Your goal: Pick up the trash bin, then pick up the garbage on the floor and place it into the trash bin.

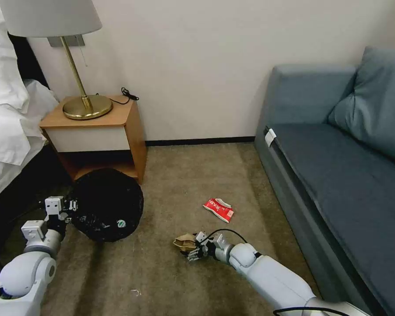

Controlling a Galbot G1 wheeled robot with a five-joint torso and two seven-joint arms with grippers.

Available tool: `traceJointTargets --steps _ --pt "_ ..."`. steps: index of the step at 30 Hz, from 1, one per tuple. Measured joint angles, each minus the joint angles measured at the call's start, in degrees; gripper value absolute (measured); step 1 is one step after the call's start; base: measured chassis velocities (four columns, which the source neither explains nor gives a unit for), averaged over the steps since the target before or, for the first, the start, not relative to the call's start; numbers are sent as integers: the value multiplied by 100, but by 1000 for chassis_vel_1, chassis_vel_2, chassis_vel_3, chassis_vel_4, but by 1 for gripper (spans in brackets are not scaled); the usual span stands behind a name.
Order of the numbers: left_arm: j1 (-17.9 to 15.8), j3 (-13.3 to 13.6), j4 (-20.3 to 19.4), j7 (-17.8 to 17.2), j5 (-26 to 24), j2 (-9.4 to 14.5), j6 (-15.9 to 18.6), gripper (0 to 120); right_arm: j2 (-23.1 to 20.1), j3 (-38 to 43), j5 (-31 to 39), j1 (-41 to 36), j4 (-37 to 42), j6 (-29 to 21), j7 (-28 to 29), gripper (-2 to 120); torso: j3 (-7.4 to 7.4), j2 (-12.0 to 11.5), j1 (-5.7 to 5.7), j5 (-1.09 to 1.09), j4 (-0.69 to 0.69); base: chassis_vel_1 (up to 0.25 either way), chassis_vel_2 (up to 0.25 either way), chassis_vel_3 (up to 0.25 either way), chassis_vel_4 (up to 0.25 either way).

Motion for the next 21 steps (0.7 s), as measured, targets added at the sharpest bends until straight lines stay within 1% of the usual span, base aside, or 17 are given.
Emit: traceJointTargets --steps 5,7,8,10,11,13,14,15,16,18,19,20,21 --pt "-2 1 -9 0 4 -15 0 4 93 64 -104 3 -286 84 -56 95 0 0 0 0 -1 0 0 0 0" --pt "-39 37 10 -2 22 -34 0 4 183 126 -144 3 -482 125 -94 84 -1 0 0 0 -1 0 0 0 0" --pt "-39 37 10 -2 22 -34 0 4 183 126 -144 3 -482 125 -94 84 -1 0 0 0 -1 0 0 0 0" --pt "-48 56 42 -2 42 -52 0 4 233 138 -157 17 -574 146 -101 74 -1 0 0 -1 -1 0 0 0 0" --pt "-48 56 42 -2 42 -52 0 4 233 138 -157 17 -574 146 -101 74 -1 0 0 -1 -1 0 0 0 0" --pt "-48 62 71 -1 63 -58 0 4 261 140 -144 38 -629 162 -107 62 -1 0 -1 -1 -1 0 0 0 0" --pt "-48 62 71 -1 63 -58 0 4 261 140 -144 38 -629 162 -107 62 -1 0 -1 -1 -1 0 0 0 0" --pt "-49 61 75 0 63 -57 0 4 267 140 -129 48 -649 166 -108 57 -1 0 0 0 -1 0 0 0 0" --pt "-49 61 75 0 63 -57 0 4 267 140 -129 48 -649 166 -108 57 -1 0 0 0 -1 0 0 0 0" --pt "-63 59 81 2 56 -46 0 4 275 137 -113 70 -689 189 -113 45 0 0 0 0 0 0 0 0 0" --pt "-63 59 81 2 56 -46 0 4 275 137 -113 70 -689 189 -113 45 0 0 0 0 0 0 0 0 0" --pt "-83 57 87 2 47 -37 -1 4 280 136 -106 78 -703 201 -117 39 0 0 0 0 -1 0 0 0 0" --pt "-83 57 87 2 47 -37 -1 4 280 136 -106 78 -703 201 -117 39 0 0 0 0 -1 0 0 0 0"
